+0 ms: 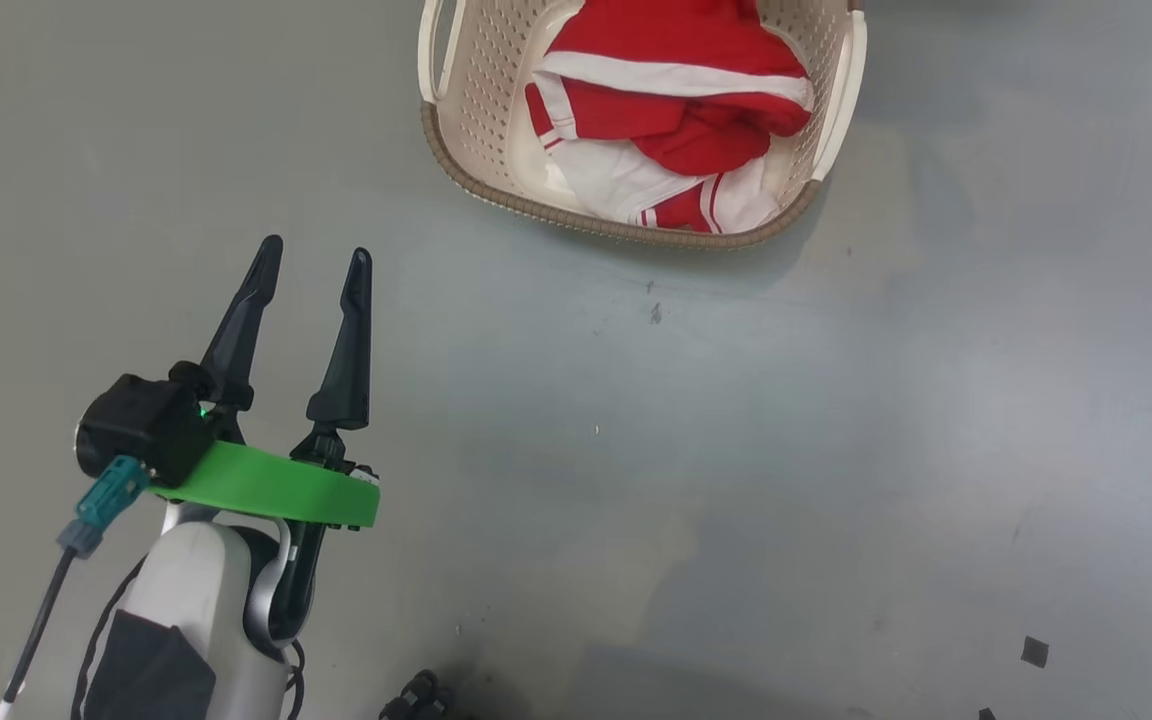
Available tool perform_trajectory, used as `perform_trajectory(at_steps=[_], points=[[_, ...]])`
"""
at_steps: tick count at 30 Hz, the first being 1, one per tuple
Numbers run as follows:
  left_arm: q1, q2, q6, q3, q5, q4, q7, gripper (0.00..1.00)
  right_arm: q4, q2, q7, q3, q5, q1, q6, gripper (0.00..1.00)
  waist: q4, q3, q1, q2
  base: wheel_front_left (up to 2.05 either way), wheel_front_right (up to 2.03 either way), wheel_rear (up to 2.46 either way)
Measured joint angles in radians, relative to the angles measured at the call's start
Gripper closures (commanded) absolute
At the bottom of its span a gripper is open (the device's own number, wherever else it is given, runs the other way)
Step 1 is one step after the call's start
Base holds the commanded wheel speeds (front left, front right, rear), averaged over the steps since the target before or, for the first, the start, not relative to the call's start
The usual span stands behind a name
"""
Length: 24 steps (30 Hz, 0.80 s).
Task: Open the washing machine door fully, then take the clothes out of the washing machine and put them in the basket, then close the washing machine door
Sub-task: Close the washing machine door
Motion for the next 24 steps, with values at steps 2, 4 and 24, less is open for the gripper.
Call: perform_trajectory(at_steps=[2, 4, 24], points=[[0.000, 0.000, 0.000, 0.003, 0.009, 0.008, 0.000, 0.00, 0.017, 0.017, -0.028, 0.012, 0.010, 0.050, 0.000, 1.00, -0.005, -0.019, 0.0000, 0.0000, 0.00, 0.00, 0.00], [0.000, 0.000, 0.000, 0.007, 0.012, 0.018, 0.000, 0.00, 0.033, 0.033, -0.056, 0.021, 0.018, 0.099, 0.000, 1.00, -0.011, -0.041, 0.0000, 0.0000, 0.00, 0.00, 0.00], [0.075, 0.015, 0.000, 0.074, 0.039, 0.091, 0.000, 0.00, 0.050, 0.139, -0.095, -0.063, 0.114, 0.492, -0.045, 1.00, -0.130, -0.298, -0.0001, 0.0000, 0.00, 0.00, 0.00]])
